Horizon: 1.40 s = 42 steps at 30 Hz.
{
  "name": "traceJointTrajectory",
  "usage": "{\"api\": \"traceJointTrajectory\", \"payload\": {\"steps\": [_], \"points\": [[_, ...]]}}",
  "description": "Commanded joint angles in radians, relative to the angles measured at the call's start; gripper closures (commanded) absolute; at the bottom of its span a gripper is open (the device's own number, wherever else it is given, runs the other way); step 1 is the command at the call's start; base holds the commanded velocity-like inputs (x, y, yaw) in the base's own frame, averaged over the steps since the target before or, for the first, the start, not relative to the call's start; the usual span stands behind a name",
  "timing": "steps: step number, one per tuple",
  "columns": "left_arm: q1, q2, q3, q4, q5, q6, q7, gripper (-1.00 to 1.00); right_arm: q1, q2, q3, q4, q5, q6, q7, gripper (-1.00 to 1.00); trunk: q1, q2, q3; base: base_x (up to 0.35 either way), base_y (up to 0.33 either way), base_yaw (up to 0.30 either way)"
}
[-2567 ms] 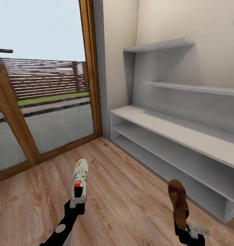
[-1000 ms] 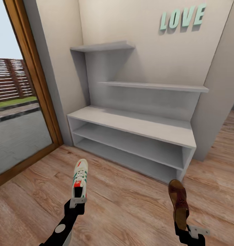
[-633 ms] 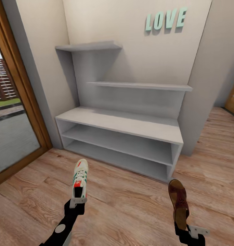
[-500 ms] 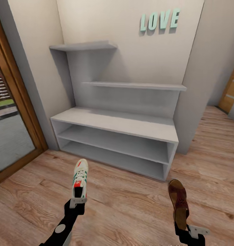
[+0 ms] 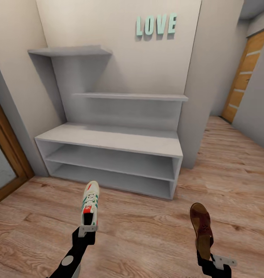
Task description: Pick up the two gym shoes and the two sandals from the corridor floor and place them onto the hallstand (shoe rack) in the corridor, making sure they are on the rack and not on the floor. Arrange them so the two gym shoes are next to each other and the two sandals are next to each other.
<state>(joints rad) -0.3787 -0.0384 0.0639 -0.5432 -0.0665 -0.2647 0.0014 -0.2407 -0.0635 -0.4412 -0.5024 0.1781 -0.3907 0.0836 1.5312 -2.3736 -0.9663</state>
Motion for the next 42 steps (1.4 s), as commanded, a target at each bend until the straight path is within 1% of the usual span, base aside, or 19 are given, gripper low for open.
{"api": "traceJointTrajectory", "payload": {"steps": [1, 12, 25, 38, 42], "points": [[0.0, -0.001, 0.005, 0.0, -0.007, -0.003, 0.0, 1.0, -0.001, 0.001, -0.008, 0.001, 0.003, -0.003, 0.008, 1.0, 0.0, 0.0, -0.001, 0.0, 0.0, -0.267], [0.0, 0.0, 0.005, 0.0, -0.006, -0.002, 0.0, 1.0, -0.001, 0.001, -0.008, 0.001, 0.003, -0.003, 0.008, 1.0, 0.0, 0.0, -0.001, 0.001, 0.014, -0.267], [0.0, 0.0, 0.005, -0.001, -0.006, -0.003, -0.002, 1.0, -0.002, 0.002, -0.008, 0.001, 0.003, -0.004, 0.008, 1.0, 0.0, 0.0, -0.001, 0.076, 0.262, -0.26], [0.0, -0.001, 0.005, -0.001, -0.007, -0.004, -0.002, 1.0, -0.002, -0.002, -0.008, -0.002, 0.005, -0.004, 0.015, 1.0, 0.0, 0.0, -0.001, 0.005, 0.024, -0.018], [0.0, -0.003, -0.003, -0.001, -0.015, -0.002, 0.004, 1.0, -0.001, 0.0, -0.008, -0.001, 0.005, -0.004, 0.015, 1.0, 0.0, 0.0, -0.001, 0.0, 0.0, 0.0]]}}
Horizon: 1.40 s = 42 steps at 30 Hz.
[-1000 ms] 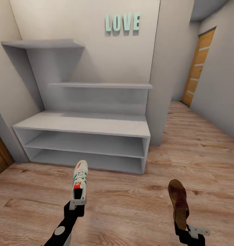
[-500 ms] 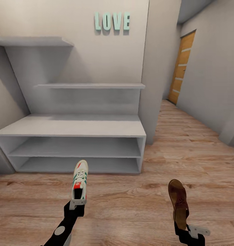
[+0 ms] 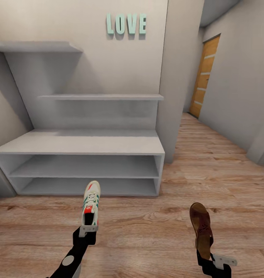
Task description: Pick up the two gym shoes and the two sandals from the corridor floor and place them onto the hallstand (shoe rack) in the corridor, making sure they are on the rack and not on the floor. Arrange them so the two gym shoes are next to each other and the two sandals are next to each other.
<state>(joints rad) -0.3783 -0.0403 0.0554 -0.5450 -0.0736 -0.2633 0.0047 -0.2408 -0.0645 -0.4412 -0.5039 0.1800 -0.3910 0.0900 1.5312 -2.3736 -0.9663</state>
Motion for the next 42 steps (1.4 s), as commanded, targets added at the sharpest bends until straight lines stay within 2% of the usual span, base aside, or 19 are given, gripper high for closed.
{"api": "traceJointTrajectory", "payload": {"steps": [1, 5, 8, 10, 11, 12, 13, 14, 15, 16, 19, 20, 22, 26, 32, 38, 42], "points": [[-0.001, -0.001, 0.005, 0.001, -0.008, -0.003, 0.001, 1.0, -0.001, 0.001, -0.008, 0.001, 0.004, -0.003, 0.008, 1.0, 0.0, 0.0, -0.001, 0.0, 0.0, 0.0], [-0.002, 0.002, 0.009, 0.002, -0.009, 0.006, 0.003, 1.0, -0.001, -0.001, -0.009, 0.0, 0.003, -0.003, 0.008, 1.0, 0.0, 0.0, -0.001, 0.0, 0.0, 0.0], [-0.011, 0.01, 0.013, 0.002, -0.009, 0.04, 0.002, 1.0, -0.001, -0.003, -0.011, 0.0, 0.002, -0.002, 0.003, 1.0, 0.0, 0.0, -0.001, 0.0, 0.0, 0.0], [-0.018, 0.017, 0.013, 0.001, -0.008, 0.114, 0.001, 1.0, -0.001, -0.005, -0.013, -0.001, 0.001, -0.002, 0.002, 1.0, 0.0, 0.0, -0.001, 0.0, 0.0, 0.0], [-0.02, 0.019, 0.013, -0.004, -0.006, 0.175, -0.002, 1.0, -0.001, -0.008, -0.017, -0.001, 0.001, -0.002, 0.001, 1.0, 0.0, 0.0, -0.001, 0.0, 0.0, 0.0], [-0.028, 0.019, 0.013, -0.014, -0.004, 0.27, -0.006, 1.0, -0.001, -0.019, -0.033, -0.001, 0.001, -0.001, 0.0, 1.0, 0.0, 0.0, -0.001, 0.0, 0.0, 0.0], [-0.034, 0.019, 0.012, -0.018, -0.003, 0.299, -0.006, 1.0, -0.002, -0.024, -0.041, -0.001, 0.001, -0.001, 0.0, 1.0, 0.0, 0.0, -0.001, 0.0, 0.0, 0.0], [-0.054, 0.019, 0.011, -0.022, -0.003, 0.356, -0.008, 1.0, -0.002, -0.037, -0.069, -0.001, 0.0, -0.001, 0.0, 1.0, 0.0, 0.0, -0.001, 0.0, 0.0, 0.0], [-0.065, 0.018, 0.01, -0.023, -0.004, 0.381, -0.008, 1.0, -0.002, -0.042, -0.084, -0.001, 0.0, 0.0, 0.001, 1.0, 0.0, 0.0, -0.001, 0.0, 0.0, 0.0], [-0.102, 0.017, 0.008, -0.022, -0.003, 0.442, -0.01, 1.0, -0.002, -0.06, -0.135, -0.001, 0.0, 0.0, 0.003, 1.0, 0.0, 0.0, -0.001, 0.0, 0.0, 0.0], [-0.149, 0.016, 0.007, -0.019, -0.002, 0.502, -0.009, 1.0, -0.002, -0.079, -0.2, -0.004, 0.0, 0.001, 0.005, 1.0, 0.0, 0.0, -0.001, 0.0, 0.0, 0.0], [-0.182, 0.017, 0.006, -0.018, 0.0, 0.538, -0.01, 1.0, -0.002, -0.088, -0.238, -0.007, 0.0, 0.001, 0.006, 1.0, 0.0, 0.0, -0.001, 0.0, 0.0, 0.0], [-0.225, 0.017, 0.006, -0.017, 0.001, 0.582, -0.011, 1.0, -0.002, -0.099, -0.271, -0.009, 0.0, 0.001, 0.006, 1.0, 0.0, 0.0, -0.001, 0.0, 0.0, 0.0], [-0.281, 0.018, 0.007, -0.016, 0.002, 0.633, -0.011, 1.0, -0.002, -0.107, -0.287, -0.01, 0.001, 0.001, 0.007, 1.0, 0.0, 0.0, -0.001, 0.0, 0.0, 0.0], [-0.34, 0.016, 0.011, -0.023, 0.004, 0.657, -0.008, 1.0, -0.001, -0.107, -0.287, -0.005, 0.001, 0.001, 0.008, 1.0, 0.0, 0.0, -0.001, 0.0, 0.0, 0.0], [-0.351, 0.013, 0.005, -0.034, 0.002, 0.669, -0.008, 1.0, -0.001, -0.104, -0.289, -0.011, 0.001, 0.001, 0.007, 1.0, 0.0, 0.0, -0.001, 0.0, 0.0, 0.0], [-0.368, 0.008, 0.006, -0.035, 0.002, 0.722, -0.008, 1.0, -0.001, -0.107, -0.293, -0.013, 0.0, 0.001, 0.007, 1.0, 0.0, 0.0, -0.001, 0.0, 0.0, 0.0]]}}
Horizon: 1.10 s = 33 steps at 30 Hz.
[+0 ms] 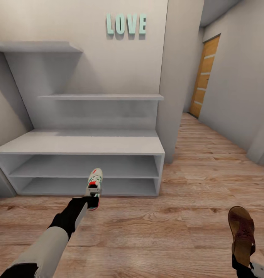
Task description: Pick up the two gym shoes and the two sandals from the corridor floor and place them onto the hallstand (shoe rack) in the corridor, making sure they are on the rack and not on the floor. Arrange them so the two gym shoes are next to each other and the two sandals are next to each other.
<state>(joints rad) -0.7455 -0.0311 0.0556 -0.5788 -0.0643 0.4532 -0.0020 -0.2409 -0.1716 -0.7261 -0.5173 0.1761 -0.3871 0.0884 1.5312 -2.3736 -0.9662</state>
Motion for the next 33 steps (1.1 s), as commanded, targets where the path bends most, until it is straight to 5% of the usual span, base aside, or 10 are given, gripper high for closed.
{"api": "traceJointTrajectory", "payload": {"steps": [1, 7, 24, 33], "points": [[-0.003, -0.002, 0.006, -0.002, -0.007, 0.011, -0.001, 1.0, -0.001, 0.0, -0.008, 0.001, 0.004, -0.003, 0.008, 1.0, 0.0, 0.0, -0.001, 0.0, 0.0, 0.0], [-0.022, -0.002, 0.006, -0.002, -0.007, 0.032, -0.002, 1.0, -0.001, -0.003, -0.009, 0.0, 0.003, -0.003, 0.008, 1.0, 0.0, 0.0, -0.005, 0.0, 0.0, 0.038], [-0.025, -0.003, 0.006, -0.001, -0.006, 0.035, -0.003, 1.0, -0.001, -0.003, -0.01, -0.001, 0.003, -0.003, 0.008, 1.0, 0.065, -0.119, -0.081, 0.0, 0.0, 0.045], [-0.024, -0.001, 0.005, -0.003, -0.008, 0.035, -0.003, 1.0, -0.001, -0.002, -0.007, -0.001, 0.003, -0.004, 0.006, 1.0, 0.065, -0.119, -0.085, 0.0, 0.0, -0.064]]}}
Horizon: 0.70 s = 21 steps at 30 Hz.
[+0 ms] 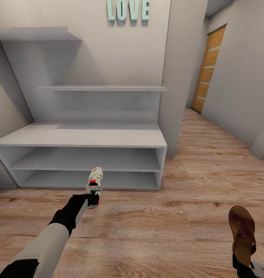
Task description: Pick up the two gym shoes and the two sandals from the corridor floor and place them onto the hallstand (shoe rack) in the corridor, making sure they are on the rack and not on the floor. Arrange them so the two gym shoes are next to each other and the two sandals are next to each other.
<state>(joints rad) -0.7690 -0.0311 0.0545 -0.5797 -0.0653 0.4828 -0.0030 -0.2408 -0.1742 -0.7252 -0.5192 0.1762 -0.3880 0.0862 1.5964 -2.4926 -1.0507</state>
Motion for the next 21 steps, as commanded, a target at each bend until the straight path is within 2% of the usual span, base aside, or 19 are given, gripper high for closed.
{"api": "traceJointTrajectory", "payload": {"steps": [1, 9, 21], "points": [[0.0, -0.002, 0.005, -0.002, -0.007, 0.005, -0.002, 1.0, -0.001, 0.001, -0.008, 0.001, 0.003, -0.004, 0.008, 1.0, 0.0, 0.0, -0.001, 0.0, 0.0, -0.009], [0.0, -0.004, 0.005, -0.002, -0.011, 0.004, -0.001, 1.0, -0.001, 0.001, -0.008, 0.001, 0.004, -0.004, 0.008, 1.0, 0.0, 0.0, -0.001, 0.058, 0.0, -0.002], [0.0, -0.004, 0.005, -0.002, -0.01, 0.002, 0.0, 1.0, -0.001, 0.001, -0.008, -0.001, 0.003, -0.005, 0.009, 1.0, 0.0, 0.0, -0.001, 0.31, 0.0, 0.0]]}}
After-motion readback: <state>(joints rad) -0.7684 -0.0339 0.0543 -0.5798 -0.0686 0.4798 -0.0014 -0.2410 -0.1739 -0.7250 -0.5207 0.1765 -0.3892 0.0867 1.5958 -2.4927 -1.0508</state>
